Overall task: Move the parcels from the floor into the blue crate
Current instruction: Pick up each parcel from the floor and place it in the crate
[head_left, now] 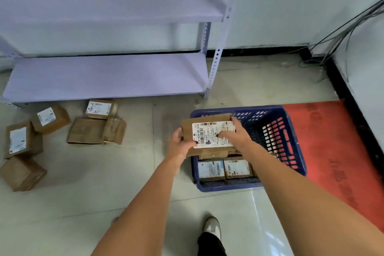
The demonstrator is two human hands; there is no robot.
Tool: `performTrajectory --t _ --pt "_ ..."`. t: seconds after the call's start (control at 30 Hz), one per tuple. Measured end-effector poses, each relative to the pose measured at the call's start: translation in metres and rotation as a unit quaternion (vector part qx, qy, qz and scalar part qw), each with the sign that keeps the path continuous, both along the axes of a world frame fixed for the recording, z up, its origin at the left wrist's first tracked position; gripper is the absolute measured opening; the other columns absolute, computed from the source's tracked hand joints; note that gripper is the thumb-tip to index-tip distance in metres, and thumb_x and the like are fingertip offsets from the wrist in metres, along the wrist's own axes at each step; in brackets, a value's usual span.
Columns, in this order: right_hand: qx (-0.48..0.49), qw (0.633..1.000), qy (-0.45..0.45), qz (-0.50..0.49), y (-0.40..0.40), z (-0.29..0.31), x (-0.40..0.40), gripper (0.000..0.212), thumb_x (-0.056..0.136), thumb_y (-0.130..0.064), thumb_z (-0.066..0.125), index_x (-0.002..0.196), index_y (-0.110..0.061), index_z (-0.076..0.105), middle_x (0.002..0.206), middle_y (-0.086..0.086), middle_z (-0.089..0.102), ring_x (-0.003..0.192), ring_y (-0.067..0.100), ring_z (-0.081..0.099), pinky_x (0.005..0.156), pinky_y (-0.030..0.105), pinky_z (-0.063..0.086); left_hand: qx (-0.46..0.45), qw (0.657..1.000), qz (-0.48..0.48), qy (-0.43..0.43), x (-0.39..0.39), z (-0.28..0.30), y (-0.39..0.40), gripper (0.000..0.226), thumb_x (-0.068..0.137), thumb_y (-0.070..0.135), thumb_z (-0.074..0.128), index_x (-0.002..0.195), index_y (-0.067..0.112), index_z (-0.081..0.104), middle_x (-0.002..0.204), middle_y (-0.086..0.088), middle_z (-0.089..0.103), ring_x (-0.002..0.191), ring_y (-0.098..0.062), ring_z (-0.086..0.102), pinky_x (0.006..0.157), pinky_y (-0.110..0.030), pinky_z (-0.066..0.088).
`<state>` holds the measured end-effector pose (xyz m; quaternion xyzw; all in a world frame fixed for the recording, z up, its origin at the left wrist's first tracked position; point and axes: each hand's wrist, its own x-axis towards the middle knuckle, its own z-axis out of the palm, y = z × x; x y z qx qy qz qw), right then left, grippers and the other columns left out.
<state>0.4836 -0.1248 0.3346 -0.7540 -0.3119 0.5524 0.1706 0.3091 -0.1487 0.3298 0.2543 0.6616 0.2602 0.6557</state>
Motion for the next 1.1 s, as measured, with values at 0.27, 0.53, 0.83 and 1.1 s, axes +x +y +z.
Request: performTrajectory --t 0.27,0.53,0.83,1.1 --pt "-0.092 0.996 -0.018 -0.010 -0.070 -0.083 0.075 0.089 0.078 -0.016 0.069 0.149 -0.032 0.018 0.136 0.007 0.050 0.111 0.023 0.053 0.095 0.030 0.042 -0.077 0.996 -0.030 0.015 0.077 -0.080 -0.059 0.075 0.079 0.002 0.066 0.143 0.020 0.031 0.124 0.000 0.056 0.112 -0.020 0.052 0.100 -0.040 0.041" --pt "-0.126 0.990 -0.046 0.046 -0.088 -0.179 0.074 0.092 0.078 -0.024 0.068 0.149 -0.036 0.011 0.131 0.009 0.046 0.116 0.026 0.052 0.100 0.036 0.046 -0.096 0.988 -0.042 0.111 0.093 -0.154 -0.074 0.071 0.080 0.001 0.062 0.143 0.016 0.033 0.133 -0.005 0.055 0.120 -0.022 0.053 0.089 -0.023 0.041" --pt "-0.149 0.978 -0.096 0.109 -0.076 -0.196 0.087 0.080 0.073 -0.040 0.065 0.144 -0.036 0.029 0.123 0.008 0.055 0.110 0.028 0.057 0.096 0.040 0.049 -0.142 0.958 -0.114 0.220 0.098 -0.175 -0.061 0.063 0.081 0.024 0.058 0.140 0.022 0.038 0.127 -0.003 0.062 0.112 -0.025 0.059 0.094 -0.036 0.050" --pt "-0.189 0.961 -0.115 0.167 -0.048 -0.195 0.089 0.074 0.077 -0.045 0.062 0.143 -0.028 0.034 0.123 0.008 0.058 0.110 0.028 0.056 0.092 0.038 0.051 -0.176 0.928 -0.182 0.274 0.106 -0.176 -0.033 0.043 0.085 0.032 0.053 0.126 0.021 0.048 0.120 -0.004 0.065 0.109 -0.027 0.059 0.093 -0.036 0.047"
